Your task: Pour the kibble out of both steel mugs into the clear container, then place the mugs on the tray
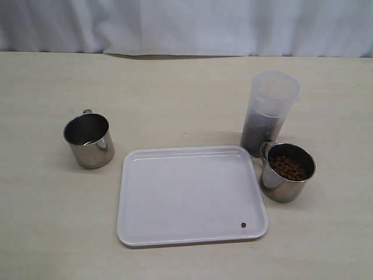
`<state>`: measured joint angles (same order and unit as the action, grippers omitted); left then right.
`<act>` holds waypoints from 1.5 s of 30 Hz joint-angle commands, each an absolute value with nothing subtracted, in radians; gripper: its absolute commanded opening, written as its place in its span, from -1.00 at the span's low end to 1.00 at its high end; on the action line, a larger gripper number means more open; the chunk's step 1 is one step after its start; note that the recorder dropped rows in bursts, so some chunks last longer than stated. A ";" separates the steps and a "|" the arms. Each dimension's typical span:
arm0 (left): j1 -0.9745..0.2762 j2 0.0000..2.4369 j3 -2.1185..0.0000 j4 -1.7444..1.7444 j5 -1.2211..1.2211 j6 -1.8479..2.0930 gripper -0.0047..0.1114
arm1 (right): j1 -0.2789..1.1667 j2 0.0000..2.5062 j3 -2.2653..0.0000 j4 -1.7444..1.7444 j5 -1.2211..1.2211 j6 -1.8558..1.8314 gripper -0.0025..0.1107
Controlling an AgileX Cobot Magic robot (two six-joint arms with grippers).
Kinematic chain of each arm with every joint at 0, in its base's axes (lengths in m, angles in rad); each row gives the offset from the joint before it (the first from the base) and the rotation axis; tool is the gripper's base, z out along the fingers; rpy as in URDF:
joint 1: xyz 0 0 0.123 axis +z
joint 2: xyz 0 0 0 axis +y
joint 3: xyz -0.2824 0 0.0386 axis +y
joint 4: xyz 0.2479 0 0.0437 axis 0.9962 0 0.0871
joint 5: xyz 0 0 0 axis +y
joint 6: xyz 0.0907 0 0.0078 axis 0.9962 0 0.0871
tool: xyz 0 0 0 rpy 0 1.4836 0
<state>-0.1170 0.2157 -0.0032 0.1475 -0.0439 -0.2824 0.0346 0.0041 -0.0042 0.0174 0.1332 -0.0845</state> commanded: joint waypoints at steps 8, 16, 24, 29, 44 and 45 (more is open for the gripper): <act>-0.115 0.214 0.000 0.136 -0.088 -0.293 -0.92 | 0.038 0.000 0.000 0.019 0.132 -0.083 -0.87; -0.115 0.214 -0.090 0.117 -0.042 -0.325 -0.92 | 0.038 0.000 0.000 0.019 0.132 -0.083 -0.87; -0.115 0.214 -0.094 0.117 -0.007 -0.345 -0.92 | 0.038 0.000 0.000 0.019 0.132 -0.083 -0.87; -0.115 0.214 -0.094 0.119 -0.104 -0.345 -0.92 | 0.038 0.000 0.000 0.019 0.132 -0.083 -0.87; -0.115 0.214 -0.094 0.280 -0.064 -0.341 -0.92 | 0.038 0.000 0.000 0.019 0.132 -0.083 -0.87; -0.115 0.214 -0.094 0.280 -0.055 -0.341 -0.92 | 0.038 0.000 0.000 0.019 0.132 -0.083 -0.87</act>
